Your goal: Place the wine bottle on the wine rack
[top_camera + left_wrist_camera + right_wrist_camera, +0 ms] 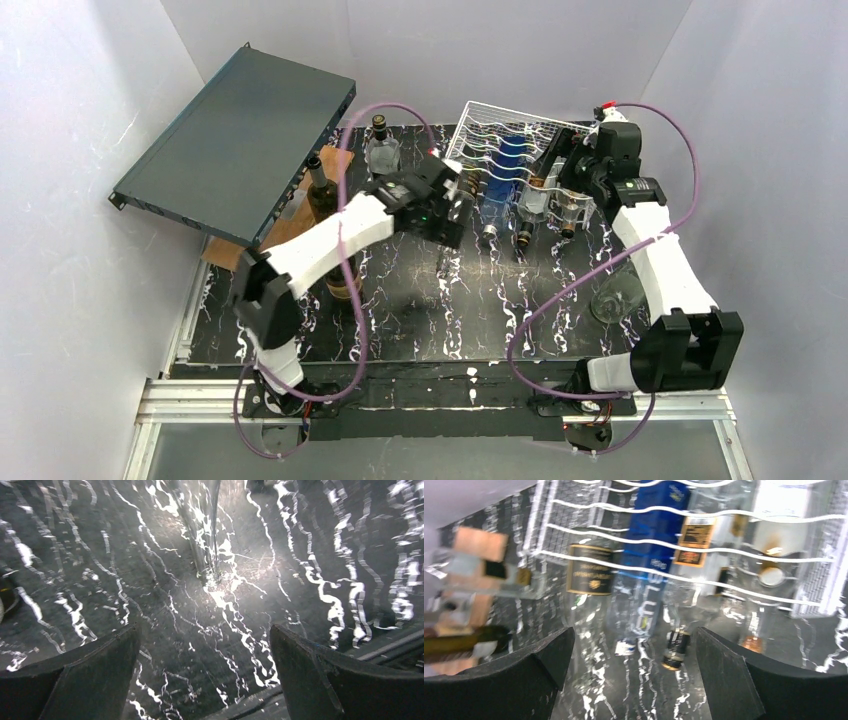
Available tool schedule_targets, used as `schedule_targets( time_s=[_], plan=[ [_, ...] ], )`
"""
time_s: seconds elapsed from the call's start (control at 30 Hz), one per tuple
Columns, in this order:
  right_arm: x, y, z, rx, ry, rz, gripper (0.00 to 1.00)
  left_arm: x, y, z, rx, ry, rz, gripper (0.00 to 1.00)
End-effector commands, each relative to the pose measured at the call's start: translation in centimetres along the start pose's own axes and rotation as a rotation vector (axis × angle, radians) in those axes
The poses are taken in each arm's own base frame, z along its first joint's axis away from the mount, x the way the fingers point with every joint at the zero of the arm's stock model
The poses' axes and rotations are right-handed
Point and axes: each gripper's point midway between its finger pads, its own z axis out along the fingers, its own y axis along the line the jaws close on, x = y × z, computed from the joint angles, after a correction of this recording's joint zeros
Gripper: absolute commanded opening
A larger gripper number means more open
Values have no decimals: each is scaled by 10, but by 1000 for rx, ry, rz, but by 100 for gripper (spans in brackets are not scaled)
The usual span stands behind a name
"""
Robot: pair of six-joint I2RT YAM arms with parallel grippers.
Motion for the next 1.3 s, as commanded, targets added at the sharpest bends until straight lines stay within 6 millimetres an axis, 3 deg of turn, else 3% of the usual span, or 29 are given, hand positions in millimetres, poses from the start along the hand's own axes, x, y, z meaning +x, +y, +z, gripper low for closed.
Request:
schedule_targets(
  time_s=[0.0,0.13,0.33,0.67,0.8,0.97,1.17,1.27],
  plan=[
    [-30,56,-45,-251,-103,-38,98,19,-13,52,-80,73,102,99],
    [-28,59,-65,-268,-124,-47,98,30,-1,93,-181,105,127,86],
    [-40,51,-91,-220,-222,-79,98,56,1,130,-180,136,109,78],
    [-36,53,-90,-236,-208,-74,98,58,11,165,-173,111,91,48],
    [-33,53,-89,-237,-203,-70,98,62,13,173,-182,130,106,30],
    [-30,53,-84,-244,-192,-57,98,47,17,171,-201,82,124,12],
    [-29,52,-80,-244,-185,-53,98,22,17,170,-198,30,108,0],
    [-27,51,-78,-240,-180,-51,98,11,21,172,-192,14,41,0]
  ],
)
